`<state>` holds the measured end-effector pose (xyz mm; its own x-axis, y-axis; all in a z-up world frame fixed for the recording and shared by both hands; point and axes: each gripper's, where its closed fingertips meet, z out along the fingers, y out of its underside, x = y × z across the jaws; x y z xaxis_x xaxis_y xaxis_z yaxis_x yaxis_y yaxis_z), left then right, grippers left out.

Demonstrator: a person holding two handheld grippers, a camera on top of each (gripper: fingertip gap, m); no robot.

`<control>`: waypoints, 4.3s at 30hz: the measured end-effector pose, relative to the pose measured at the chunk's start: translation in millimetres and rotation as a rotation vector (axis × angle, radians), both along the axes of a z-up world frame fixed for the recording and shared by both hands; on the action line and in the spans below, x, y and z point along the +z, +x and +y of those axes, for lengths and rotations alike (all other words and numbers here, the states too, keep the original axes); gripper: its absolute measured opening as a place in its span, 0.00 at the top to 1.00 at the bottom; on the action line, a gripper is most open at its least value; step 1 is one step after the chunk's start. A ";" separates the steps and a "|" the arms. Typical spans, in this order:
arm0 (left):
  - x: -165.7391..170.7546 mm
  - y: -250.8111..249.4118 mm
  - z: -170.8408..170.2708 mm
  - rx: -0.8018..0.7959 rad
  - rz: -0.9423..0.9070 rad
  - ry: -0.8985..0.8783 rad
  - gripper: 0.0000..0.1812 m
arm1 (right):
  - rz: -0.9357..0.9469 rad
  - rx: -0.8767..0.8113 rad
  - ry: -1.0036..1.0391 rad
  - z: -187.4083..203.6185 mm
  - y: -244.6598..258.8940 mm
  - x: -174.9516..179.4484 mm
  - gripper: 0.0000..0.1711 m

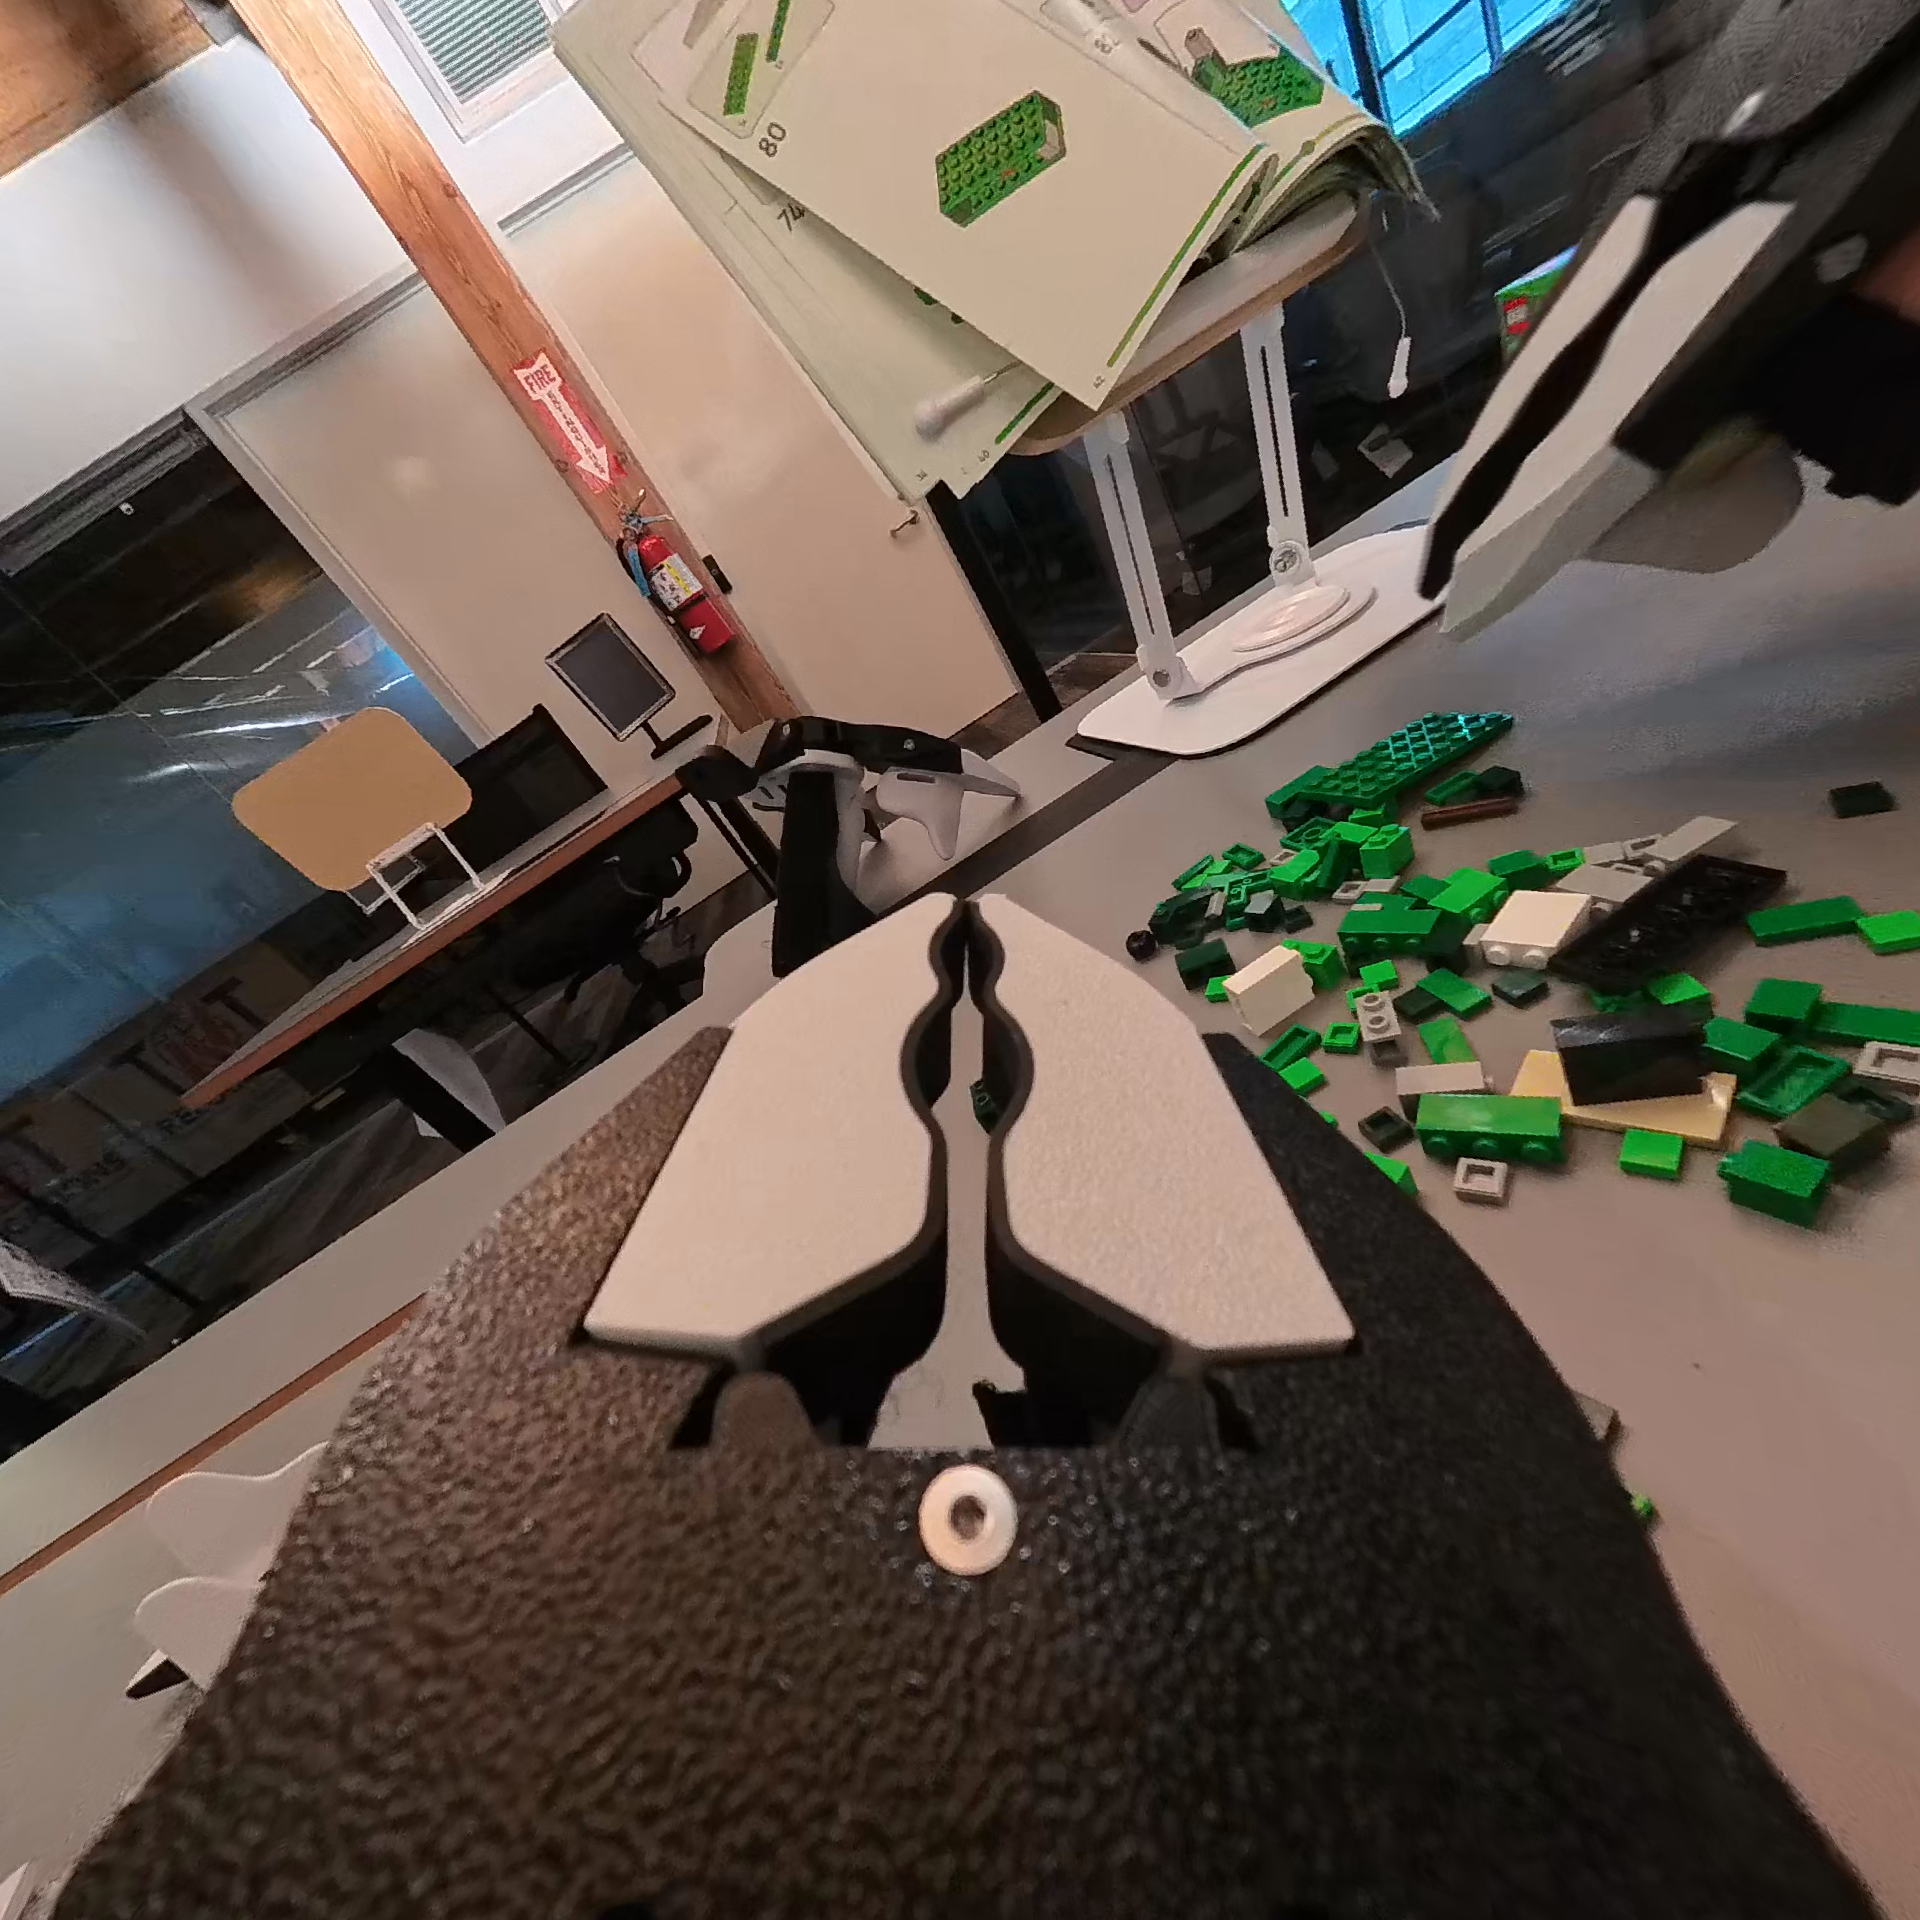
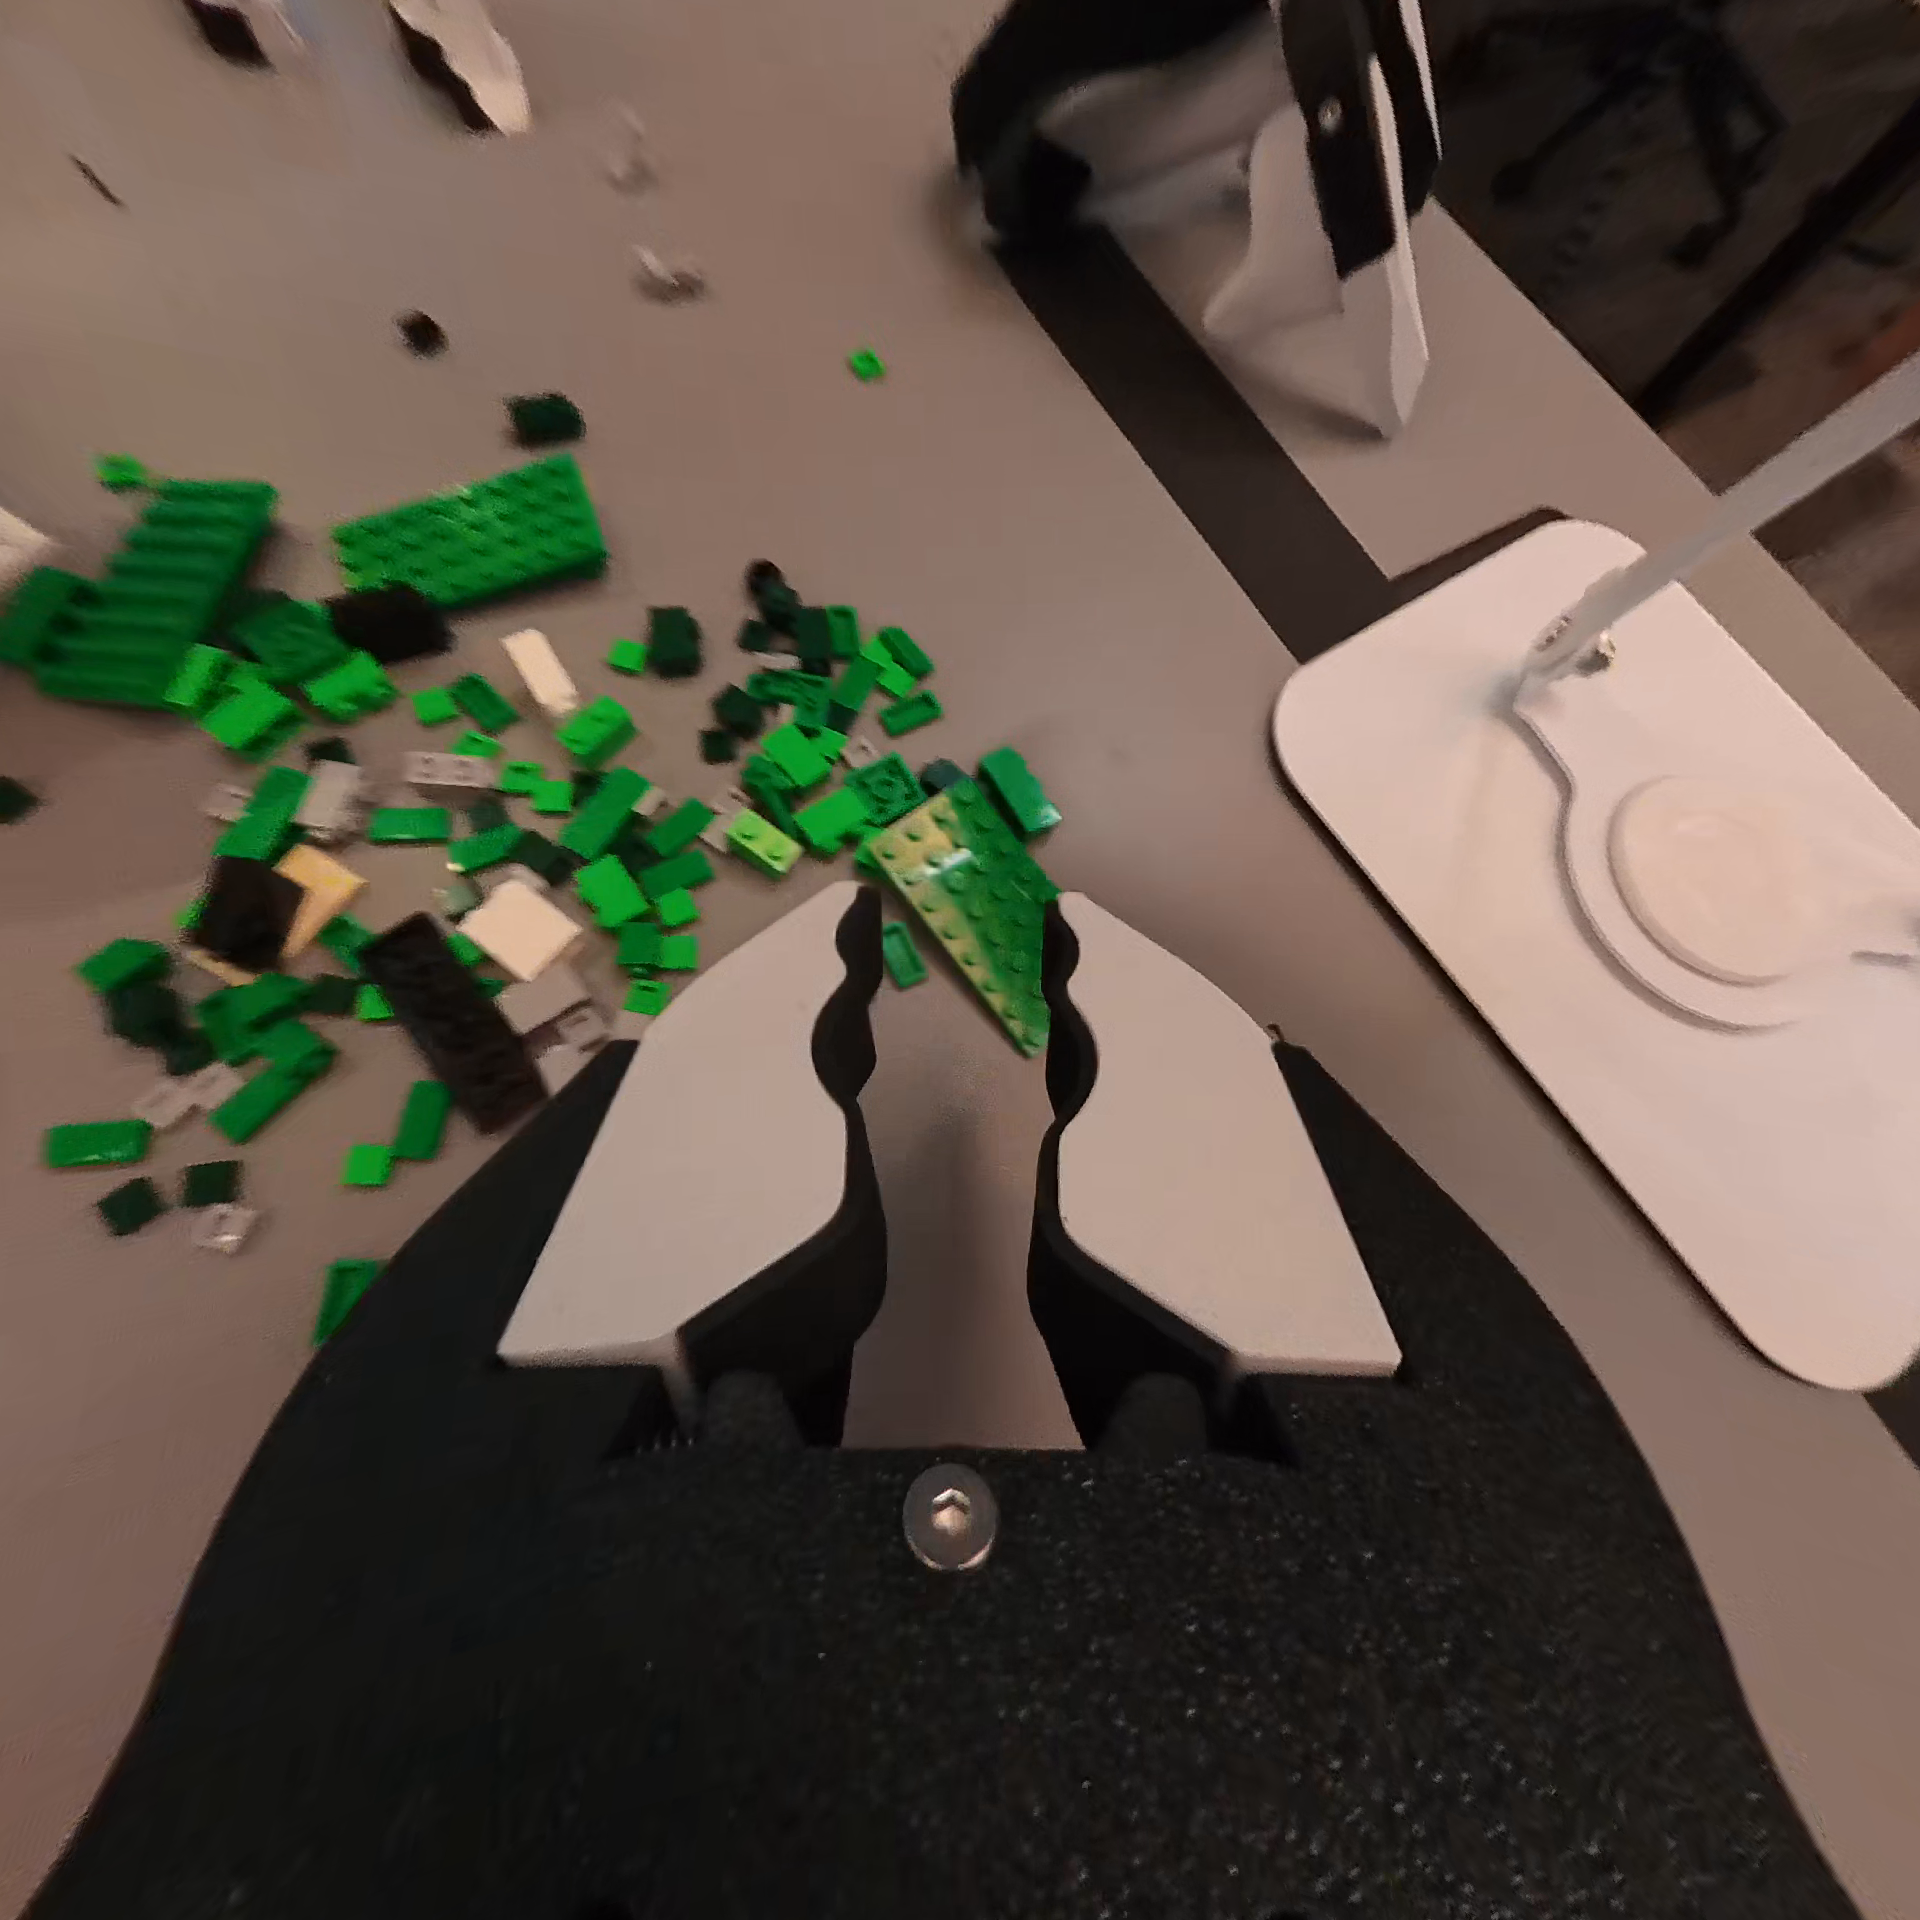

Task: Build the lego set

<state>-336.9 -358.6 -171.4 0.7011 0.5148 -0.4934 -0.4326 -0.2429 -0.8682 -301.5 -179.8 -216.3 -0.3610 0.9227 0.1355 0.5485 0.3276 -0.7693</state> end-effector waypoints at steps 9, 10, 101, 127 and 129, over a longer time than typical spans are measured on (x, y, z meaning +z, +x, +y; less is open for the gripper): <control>1.2 -0.6 -0.8 0.006 0.006 0.005 1.00 | 0.011 0.296 -0.123 -42.8 32.7 10.9 0.85; 1.5 -0.6 -0.9 0.006 0.006 0.007 1.00 | -0.017 0.327 -0.140 -46.1 36.8 6.5 0.86; 4.7 -40.2 -39.9 0.251 -0.126 0.137 1.00 | 0.571 0.084 0.046 -40.3 12.0 24.0 0.95; 4.6 -39.1 -36.6 0.246 -0.118 0.130 1.00 | 0.532 0.097 0.034 -41.8 9.1 21.9 0.94; 4.2 -38.8 -35.6 0.242 -0.120 0.128 1.00 | 0.396 0.136 0.012 -48.2 2.5 12.9 0.91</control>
